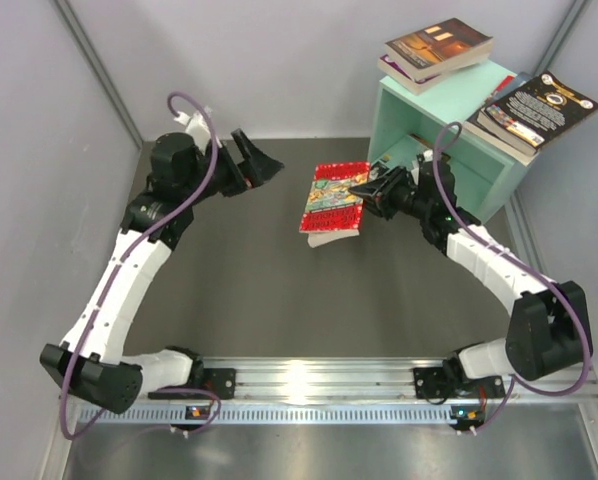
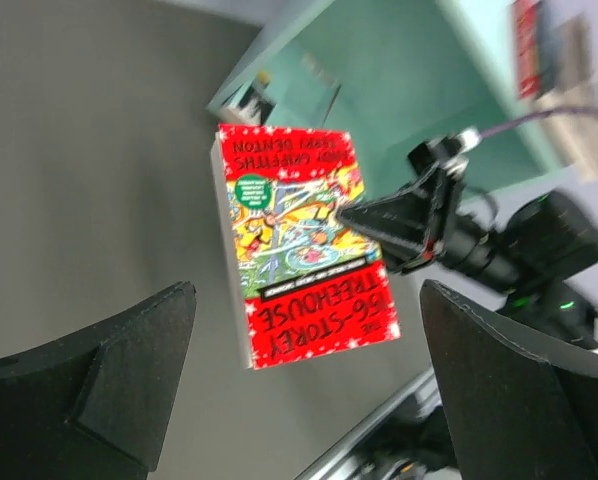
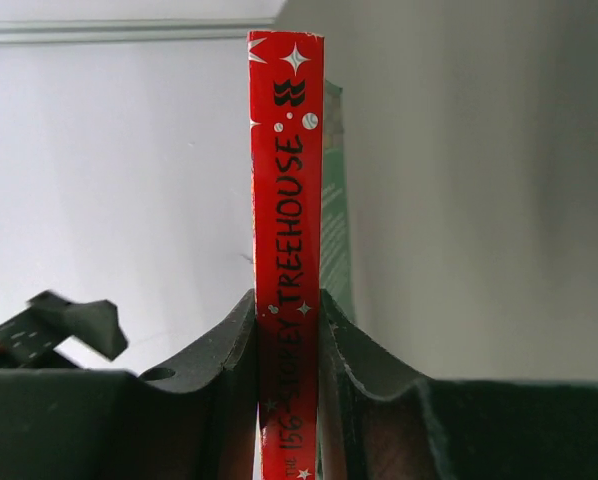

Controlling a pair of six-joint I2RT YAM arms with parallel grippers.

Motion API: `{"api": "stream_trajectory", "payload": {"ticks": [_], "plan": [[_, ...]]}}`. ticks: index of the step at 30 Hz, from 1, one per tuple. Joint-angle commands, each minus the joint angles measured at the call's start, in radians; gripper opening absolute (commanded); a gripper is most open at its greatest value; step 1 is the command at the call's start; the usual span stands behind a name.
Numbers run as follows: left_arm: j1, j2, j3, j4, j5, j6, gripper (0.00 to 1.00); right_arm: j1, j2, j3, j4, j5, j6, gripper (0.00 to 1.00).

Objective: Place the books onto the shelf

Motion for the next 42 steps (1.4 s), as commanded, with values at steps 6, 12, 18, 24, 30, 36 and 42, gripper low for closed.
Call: {"api": "stream_trajectory", "payload": {"ticks": [6, 12, 18, 24, 30, 36, 42], "plan": [[-0.424, 0.157, 0.148, -0.311, -0.372, 0.388, 0.99, -0.005, 0.001, 0.106, -0.095, -0.023, -0.051, 0.00], [-0.622, 0.260, 0.219, -0.307, -0.496, 0.498, 0.99, -0.005, 0.016, 0.136, -0.167, -0.050, -0.066, 0.00], [-0.774, 0.364, 0.294, -0.383, -0.641, 0.621, 0.99, -0.005, 0.014, 0.115, -0.189, -0.065, -0.063, 0.00], [-0.909, 0.512, 0.352, -0.460, -1.010, 0.716, 0.99, -0.003, 0.017, 0.129, -0.212, -0.083, -0.057, 0.00], [-0.918, 0.591, 0.334, -0.474, -1.292, 0.689, 0.99, -0.002, 0.008, 0.139, -0.227, -0.114, -0.036, 0.00], [-0.901, 0.602, 0.351, -0.446, -1.317, 0.692, 0.45, 0.005, -0.022, 0.133, -0.259, -0.116, -0.037, 0.00], [-0.892, 0.564, 0.355, -0.458, -1.296, 0.654, 0.00, 0.005, -0.068, 0.127, -0.301, -0.076, -0.052, 0.00]]}}
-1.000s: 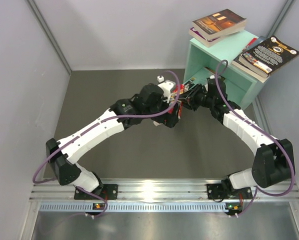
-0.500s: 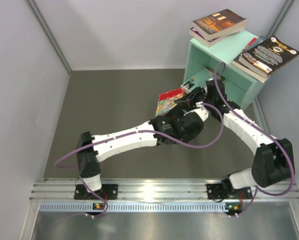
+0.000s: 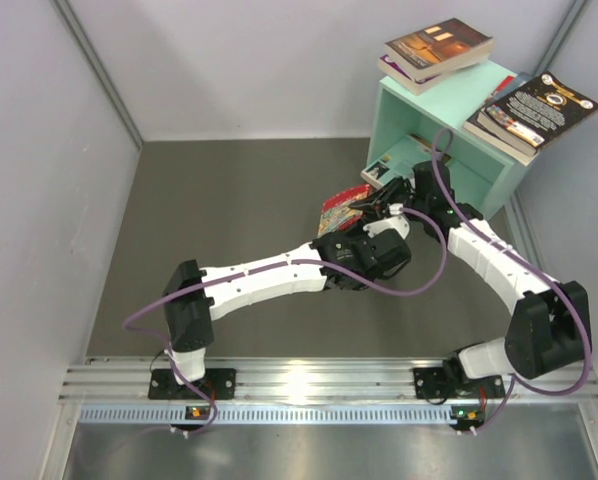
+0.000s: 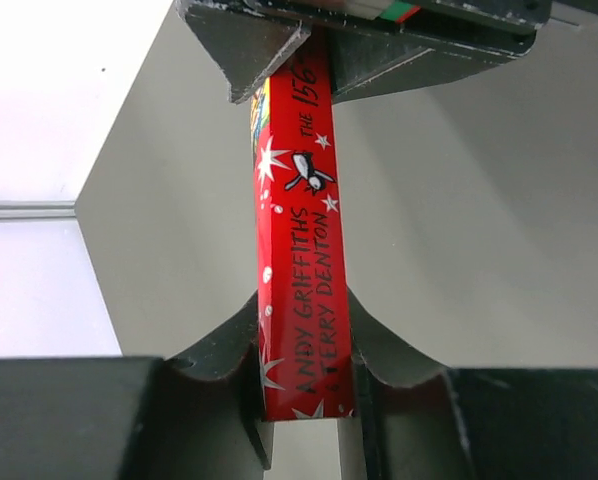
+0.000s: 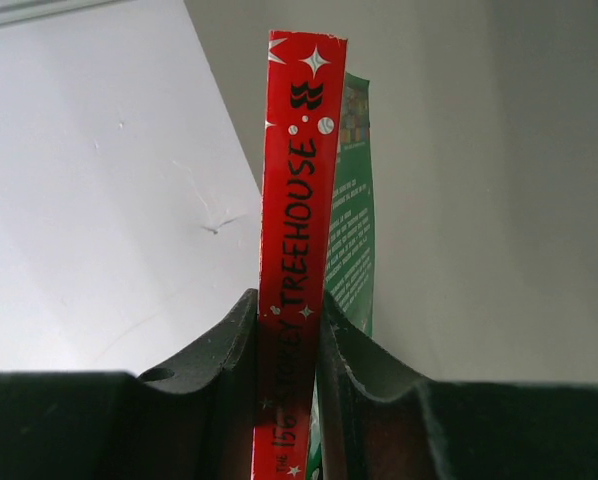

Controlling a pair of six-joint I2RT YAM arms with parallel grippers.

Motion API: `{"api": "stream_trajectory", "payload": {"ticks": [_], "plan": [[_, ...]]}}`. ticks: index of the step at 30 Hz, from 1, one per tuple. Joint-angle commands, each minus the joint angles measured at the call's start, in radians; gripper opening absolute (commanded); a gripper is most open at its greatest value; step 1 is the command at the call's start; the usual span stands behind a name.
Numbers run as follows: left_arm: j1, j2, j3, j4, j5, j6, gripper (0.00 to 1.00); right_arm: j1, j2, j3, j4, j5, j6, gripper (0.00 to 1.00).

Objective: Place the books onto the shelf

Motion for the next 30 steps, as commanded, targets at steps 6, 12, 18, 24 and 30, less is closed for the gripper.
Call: {"api": "stream_trajectory", "payload": {"ticks": [6, 12, 18, 24, 30], "plan": [[0.116, -0.190, -0.049, -0.001, 0.292, -0.184, 0.00, 0.002, -0.125, 0.127, -0.074, 0.044, -0.112, 0.37], [0.335, -0.351, -0.209, 0.236, 0.830, -0.256, 0.00, 0.000, -0.231, 0.297, -0.369, 0.165, -0.296, 1.00], [0.489, -0.298, -0.214, 0.527, 1.180, -0.428, 0.00, -0.008, -0.381, 0.471, -0.718, 0.420, -0.464, 1.00], [0.592, -0.158, -0.229, 0.901, 1.483, -0.761, 0.00, -0.017, -0.512, 0.421, -0.865, 0.504, -0.458, 1.00], [0.614, 0.078, -0.180, 1.383, 1.532, -1.166, 0.00, -0.020, -0.584, 0.378, -0.872, 0.506, -0.429, 1.00]]}}
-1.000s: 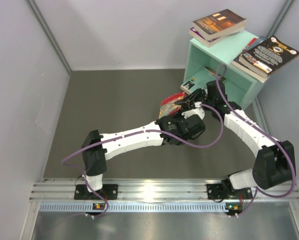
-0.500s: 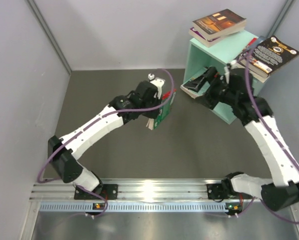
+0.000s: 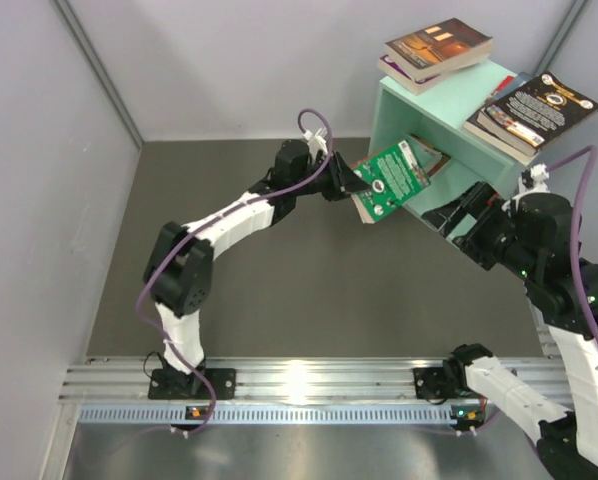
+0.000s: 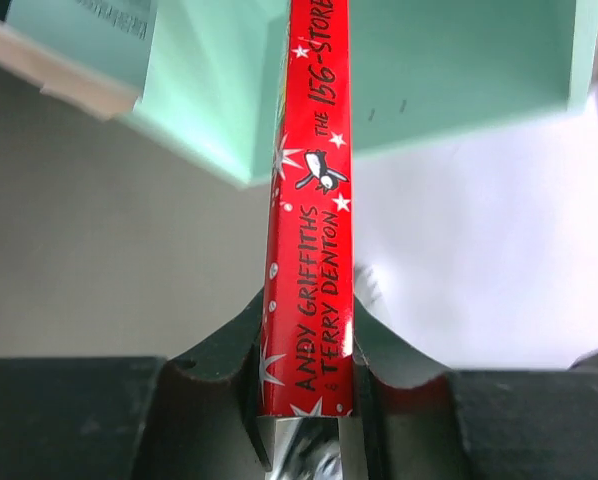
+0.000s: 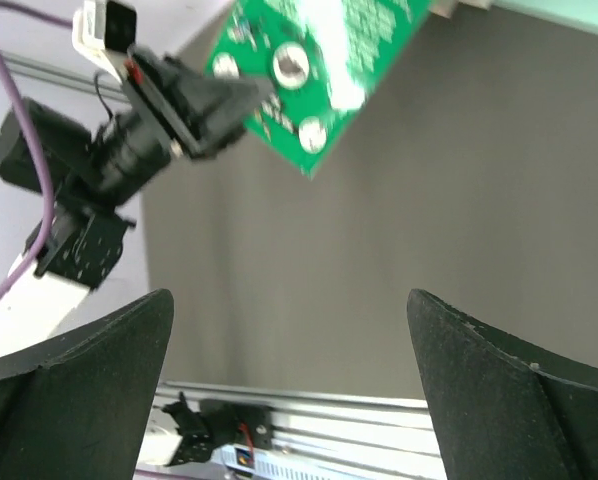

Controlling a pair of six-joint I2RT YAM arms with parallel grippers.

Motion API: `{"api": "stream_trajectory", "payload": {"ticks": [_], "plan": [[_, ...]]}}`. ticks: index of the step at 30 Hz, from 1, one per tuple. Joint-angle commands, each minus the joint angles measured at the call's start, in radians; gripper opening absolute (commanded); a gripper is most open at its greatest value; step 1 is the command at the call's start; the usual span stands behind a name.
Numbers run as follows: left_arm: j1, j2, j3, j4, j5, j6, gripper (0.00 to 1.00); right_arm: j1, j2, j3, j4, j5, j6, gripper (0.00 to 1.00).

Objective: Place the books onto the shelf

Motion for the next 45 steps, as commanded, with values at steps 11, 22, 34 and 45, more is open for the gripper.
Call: {"api": "stream_trajectory", "payload": {"ticks": [11, 22, 34, 45], "plan": [[0.007, 0.472, 0.524, 0.342, -0.116, -0.416, 0.00, -0.012, -0.061, -0.052, -0.058, 0.035, 0.012, 1.00], [0.024, 0.669, 0.811, 0.026, -0.158, -0.420, 0.99, -0.013, -0.046, -0.065, -0.043, 0.034, 0.009, 1.00], [0.110, 0.456, 0.804, -0.669, -0.234, -0.012, 0.99, -0.017, -0.014, -0.121, 0.027, 0.000, -0.006, 1.00], [0.102, 0.334, 0.690, -0.675, -0.231, 0.127, 0.12, -0.020, 0.034, -0.177, 0.087, -0.058, -0.023, 1.00]]}}
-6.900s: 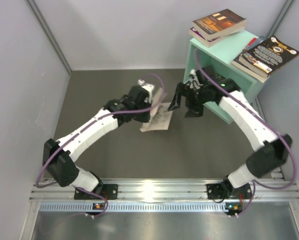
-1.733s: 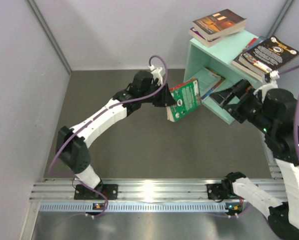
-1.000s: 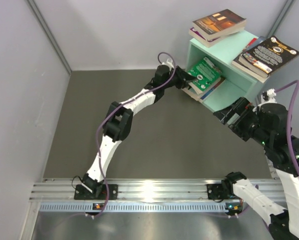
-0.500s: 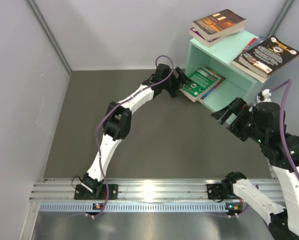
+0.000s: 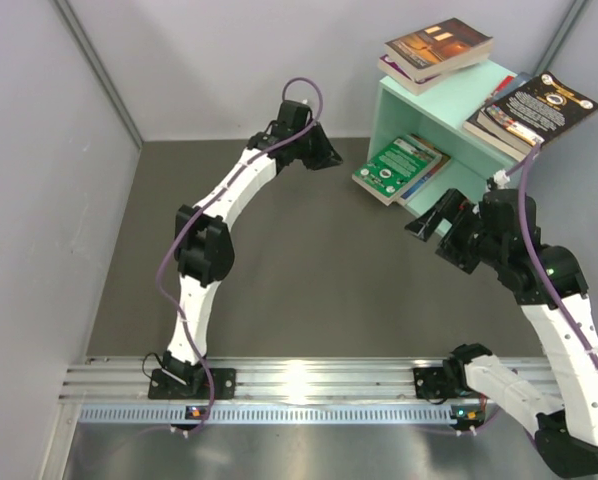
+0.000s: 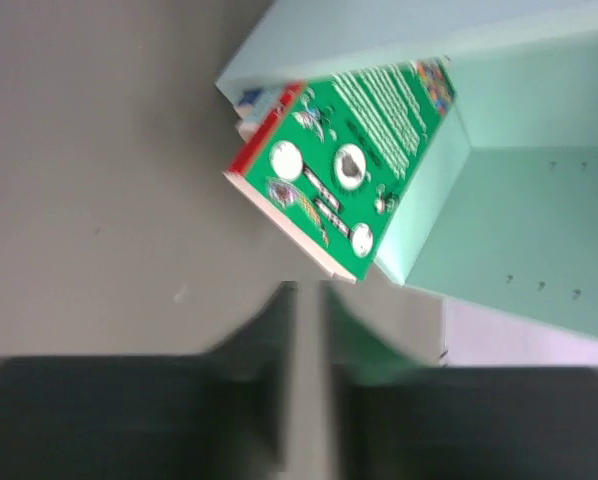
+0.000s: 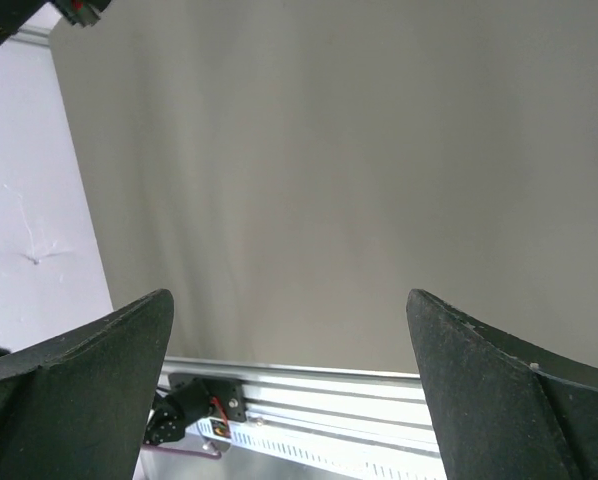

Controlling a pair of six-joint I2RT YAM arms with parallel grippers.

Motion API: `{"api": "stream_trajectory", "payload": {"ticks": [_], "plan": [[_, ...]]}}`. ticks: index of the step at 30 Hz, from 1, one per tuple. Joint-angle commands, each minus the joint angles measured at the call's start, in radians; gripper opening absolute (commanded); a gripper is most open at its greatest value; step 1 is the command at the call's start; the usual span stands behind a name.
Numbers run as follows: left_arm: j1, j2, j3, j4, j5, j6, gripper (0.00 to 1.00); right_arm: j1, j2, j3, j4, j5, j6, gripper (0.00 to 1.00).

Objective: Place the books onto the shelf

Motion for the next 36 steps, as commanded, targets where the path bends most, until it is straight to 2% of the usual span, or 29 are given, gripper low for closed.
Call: {"api": "stream_trajectory", "payload": {"ticks": [1, 6, 16, 21, 25, 32, 35, 36], "plan": [[-0.031, -0.078, -0.063, -0.016, 0.012, 0.050, 0.00, -0.016, -0.011, -0.012, 0.055, -0.007, -0.023, 1.00], [-0.082, -0.046, -0.063, -0.035, -0.011, 0.088, 0.00, -0.027, -0.014, -0.010, 0.039, 0.009, -0.039, 1.00], [-0.173, 0.205, 0.194, -0.047, -0.071, 0.130, 0.00, -0.051, -0.009, -0.010, -0.020, 0.020, -0.069, 1.00], [-0.170, 0.239, 0.214, -0.006, -0.082, 0.085, 0.00, -0.070, 0.004, 0.030, -0.084, 0.043, -0.105, 1.00], [-0.171, 0.211, 0.165, 0.060, -0.115, 0.091, 0.00, -0.082, 0.018, 0.062, -0.118, 0.080, -0.135, 1.00], [-0.179, 0.382, 0.263, 0.141, -0.100, 0.036, 0.00, -0.107, 0.061, 0.073, -0.120, 0.063, -0.144, 1.00], [-0.185, 0.419, 0.276, 0.220, -0.128, 0.007, 0.00, -0.116, 0.063, 0.071, -0.121, 0.066, -0.147, 1.00], [-0.183, 0.427, 0.276, 0.296, -0.140, -0.008, 0.00, -0.122, 0.061, 0.070, -0.124, 0.069, -0.150, 1.00]]}}
